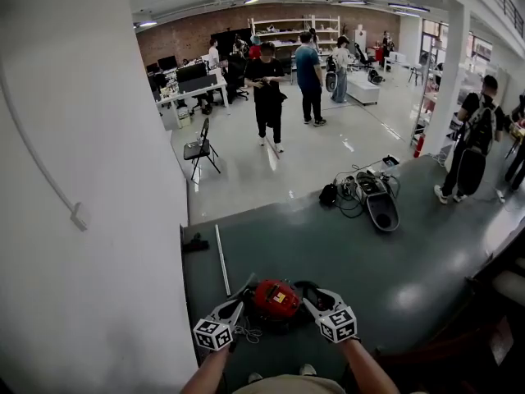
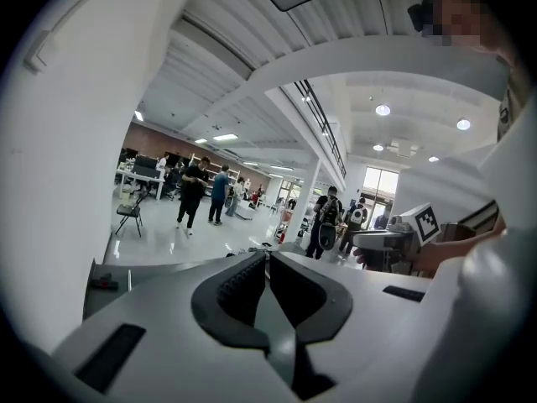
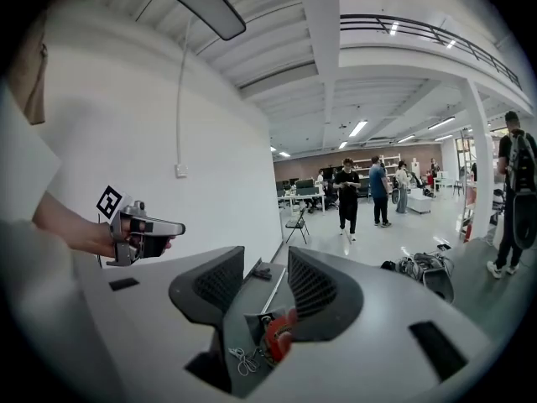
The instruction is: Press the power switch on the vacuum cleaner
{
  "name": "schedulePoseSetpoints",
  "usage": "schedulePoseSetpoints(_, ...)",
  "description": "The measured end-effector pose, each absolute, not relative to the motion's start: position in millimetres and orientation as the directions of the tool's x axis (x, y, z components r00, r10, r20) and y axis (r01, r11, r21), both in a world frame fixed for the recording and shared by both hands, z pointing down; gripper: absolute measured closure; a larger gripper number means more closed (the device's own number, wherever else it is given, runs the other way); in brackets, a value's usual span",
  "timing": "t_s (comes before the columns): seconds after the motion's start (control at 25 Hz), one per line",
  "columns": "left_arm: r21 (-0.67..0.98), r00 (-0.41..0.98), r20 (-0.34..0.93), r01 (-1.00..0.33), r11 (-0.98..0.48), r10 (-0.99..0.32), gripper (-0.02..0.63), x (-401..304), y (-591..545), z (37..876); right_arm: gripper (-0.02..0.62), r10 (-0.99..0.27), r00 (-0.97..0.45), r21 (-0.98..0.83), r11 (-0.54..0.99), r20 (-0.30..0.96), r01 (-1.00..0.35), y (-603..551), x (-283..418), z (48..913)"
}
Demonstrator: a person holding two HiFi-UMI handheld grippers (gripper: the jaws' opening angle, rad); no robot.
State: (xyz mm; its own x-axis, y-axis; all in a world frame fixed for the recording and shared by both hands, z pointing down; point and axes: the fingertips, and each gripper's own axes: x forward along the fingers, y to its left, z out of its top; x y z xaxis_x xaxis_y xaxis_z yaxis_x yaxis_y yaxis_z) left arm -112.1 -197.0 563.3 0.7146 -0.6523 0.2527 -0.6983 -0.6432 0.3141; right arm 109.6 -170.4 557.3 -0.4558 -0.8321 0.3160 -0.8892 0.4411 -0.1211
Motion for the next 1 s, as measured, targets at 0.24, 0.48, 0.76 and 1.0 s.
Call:
schedulePoseSetpoints(0.24,0.273,0.751,0.243,-0.660,-0.700,-0.614,0.601,-93,-202,563,0.430,-0.813,-0.484,-0.121,0.472,0.323,-0.873,-182,48,560)
schedulePoseSetpoints(0.48,0.258,0.766,0.270,-0.642,-0.722,-0.584,0.598,-80,-198,584,0.470,-0.797,-0.490,-0.128,0.478,0.353,-0.869,-180,11,581)
schedulePoseSetpoints(0.76,0.308,0.772,0.334,-0.631,-0.712,-0.540,0.598,-79,-189,626,0.500,-0.805,-0.460,-0.195,0.417,0.374,-0.888,-175,2,617)
schedulePoseSetpoints(1.0,0.300,0.761,0.385,-0.637,-0.710,-0.521,0.600,-86,-194,652,0.502,-0.803,-0.454,-0.170,0.422,0.385,-0.891,-180,-5,639)
